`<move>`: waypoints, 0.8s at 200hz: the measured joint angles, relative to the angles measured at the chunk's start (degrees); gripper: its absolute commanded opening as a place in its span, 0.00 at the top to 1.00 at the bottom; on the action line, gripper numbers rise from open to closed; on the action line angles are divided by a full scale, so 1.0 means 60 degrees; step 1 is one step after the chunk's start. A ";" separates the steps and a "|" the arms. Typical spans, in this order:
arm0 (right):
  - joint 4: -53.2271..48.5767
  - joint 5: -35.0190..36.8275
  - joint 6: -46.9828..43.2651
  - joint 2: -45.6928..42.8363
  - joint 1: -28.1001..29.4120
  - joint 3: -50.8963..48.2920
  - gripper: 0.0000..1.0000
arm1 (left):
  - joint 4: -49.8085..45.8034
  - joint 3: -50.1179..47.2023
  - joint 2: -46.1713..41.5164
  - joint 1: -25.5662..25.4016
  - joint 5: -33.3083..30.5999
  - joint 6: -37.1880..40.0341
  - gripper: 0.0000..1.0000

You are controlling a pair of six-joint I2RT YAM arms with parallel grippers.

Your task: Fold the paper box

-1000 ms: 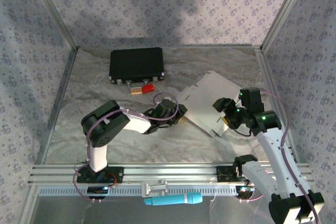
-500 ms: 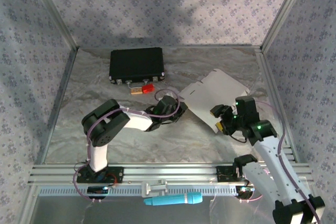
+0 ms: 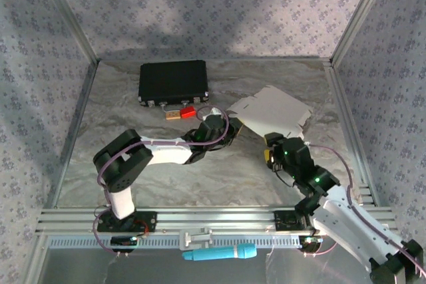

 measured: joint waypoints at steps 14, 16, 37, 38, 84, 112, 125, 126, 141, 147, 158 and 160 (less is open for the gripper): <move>0.0401 0.0321 0.0277 0.0386 0.0091 0.0004 0.41 | -0.0004 0.0000 -0.0004 -0.0036 -0.0076 -0.0051 1.00; 0.0455 0.0361 0.0321 0.0452 0.0106 0.0004 0.41 | -0.0004 0.0000 -0.0004 -0.0040 -0.0076 -0.0073 1.00; 0.0838 0.0630 0.0619 0.1060 0.0146 0.0004 0.42 | -0.0007 0.0015 -0.0004 -0.0102 -0.0109 -0.0138 1.00; 0.0852 0.0645 0.0627 0.1078 0.0146 0.0004 0.42 | -0.0007 0.0015 -0.0004 -0.0102 -0.0109 -0.0138 1.00; 0.1647 0.1024 0.0827 0.1738 0.0018 0.0007 0.51 | -0.0084 0.0219 -0.0029 -0.0127 -0.0106 -0.0149 1.00; 0.1963 0.1024 0.0783 0.2237 -0.0211 0.0033 0.56 | -0.0120 0.0248 -0.0055 -0.0189 -0.0102 -0.0153 1.00; 0.2098 0.1009 0.0718 0.2426 -0.0324 0.0069 0.58 | -0.0131 0.0248 -0.0055 -0.0208 -0.0102 -0.0153 1.00; 0.2106 0.1009 0.0721 0.2437 -0.0331 0.0076 0.58 | -0.0131 0.0248 -0.0055 -0.0208 -0.0098 -0.0153 1.00; 0.2178 0.0933 0.0565 0.2645 -0.0557 0.0237 0.60 | -0.0171 0.0248 -0.0062 -0.0240 -0.0102 -0.0157 1.00; 0.2186 0.0867 0.0488 0.2736 -0.0670 0.0335 0.61 | -0.0186 0.0248 -0.0066 -0.0248 -0.0102 -0.0171 1.00; 0.2248 0.0758 0.0313 0.2889 -0.0834 0.0503 0.64 | -0.0189 0.0248 -0.0069 -0.0259 -0.0106 -0.0175 1.00; 0.2266 0.0754 0.0313 0.2914 -0.0860 0.0528 0.65 | -0.0193 0.0248 -0.0069 -0.0259 -0.0109 -0.0175 1.00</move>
